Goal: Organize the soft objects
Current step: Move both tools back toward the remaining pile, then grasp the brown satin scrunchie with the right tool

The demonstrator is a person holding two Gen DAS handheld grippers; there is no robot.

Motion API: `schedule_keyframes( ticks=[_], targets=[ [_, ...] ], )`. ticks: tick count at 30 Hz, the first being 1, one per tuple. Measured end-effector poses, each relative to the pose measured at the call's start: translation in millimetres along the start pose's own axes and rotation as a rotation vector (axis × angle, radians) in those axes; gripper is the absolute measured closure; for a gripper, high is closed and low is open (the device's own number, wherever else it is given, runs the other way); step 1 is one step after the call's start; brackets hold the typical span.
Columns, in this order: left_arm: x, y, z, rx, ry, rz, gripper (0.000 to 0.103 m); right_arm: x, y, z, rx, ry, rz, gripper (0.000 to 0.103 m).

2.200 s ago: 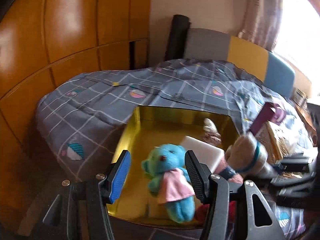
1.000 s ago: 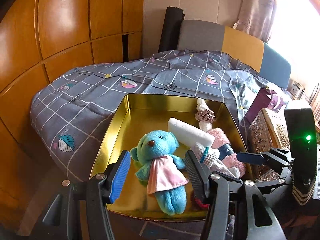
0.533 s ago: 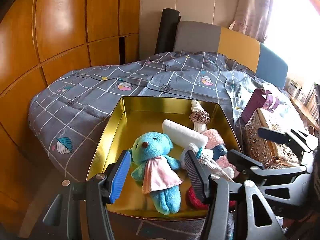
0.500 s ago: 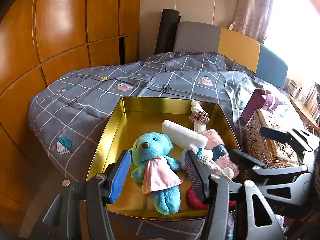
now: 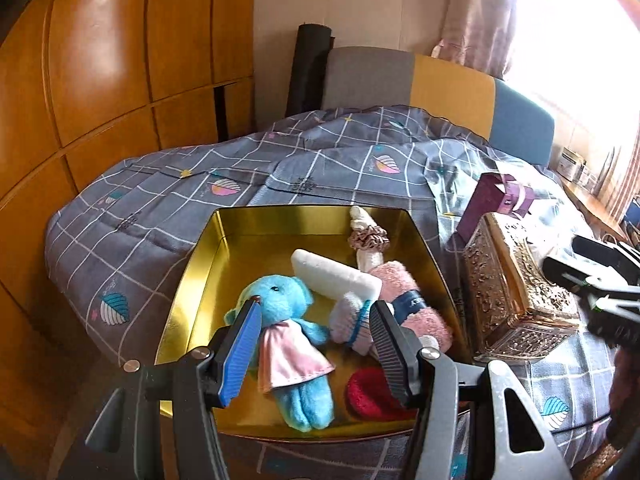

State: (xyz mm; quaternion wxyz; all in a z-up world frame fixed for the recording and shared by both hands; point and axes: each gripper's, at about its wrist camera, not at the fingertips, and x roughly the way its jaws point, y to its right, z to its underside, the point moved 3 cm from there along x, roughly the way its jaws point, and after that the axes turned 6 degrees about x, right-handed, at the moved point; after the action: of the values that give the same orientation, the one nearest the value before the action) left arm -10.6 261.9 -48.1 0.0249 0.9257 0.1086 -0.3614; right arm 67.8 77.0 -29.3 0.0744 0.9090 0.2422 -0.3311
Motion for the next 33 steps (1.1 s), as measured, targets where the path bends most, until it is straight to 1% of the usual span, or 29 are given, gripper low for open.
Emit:
schedule_keyframes(
  ticks=[5,8,11,13,16,19,22,24,26,29,31,32,33],
  targets=[
    [-3,11,-5,0.013,0.014,0.028,0.046,-12,79,18,0.178,-0.039,0.074,0.022],
    [-4,19,-7,0.028,0.015,0.046,0.046,-18,137,38,0.301,-0.086,0.153,0.022],
    [-4,29,-10,0.038,0.012,0.066,0.046,-28,196,58,0.427,-0.122,0.215,0.022],
    [-6,38,-13,0.057,0.019,0.073,0.046,-39,244,73,0.526,-0.153,0.279,0.022],
    [-8,48,-19,0.078,0.027,0.093,0.046,-62,311,95,0.677,-0.161,0.352,0.022],
    [-13,62,-28,0.104,0.050,0.119,0.046,-80,367,115,0.802,-0.195,0.425,0.022],
    [-17,79,-34,0.134,0.067,0.149,0.046,-91,407,139,0.911,-0.248,0.489,0.022],
    [-17,90,-37,0.153,0.067,0.166,0.046,-88,429,156,1.009,-0.282,0.469,0.022],
    [-18,100,-37,0.173,0.063,0.180,0.046,-81,442,169,1.085,-0.285,0.429,0.022],
    [-18,111,-36,0.197,0.060,0.194,0.046,-67,447,180,1.148,-0.300,0.388,0.021],
    [-20,117,-35,0.211,0.059,0.202,0.046,-58,442,181,1.159,-0.282,0.343,0.021],
    [-21,120,-35,0.218,0.062,0.207,0.046,-56,434,178,1.155,-0.269,0.279,0.022],
    [-21,122,-35,0.223,0.062,0.211,0.046,-51,421,171,1.132,-0.260,0.172,0.023]
  ],
)
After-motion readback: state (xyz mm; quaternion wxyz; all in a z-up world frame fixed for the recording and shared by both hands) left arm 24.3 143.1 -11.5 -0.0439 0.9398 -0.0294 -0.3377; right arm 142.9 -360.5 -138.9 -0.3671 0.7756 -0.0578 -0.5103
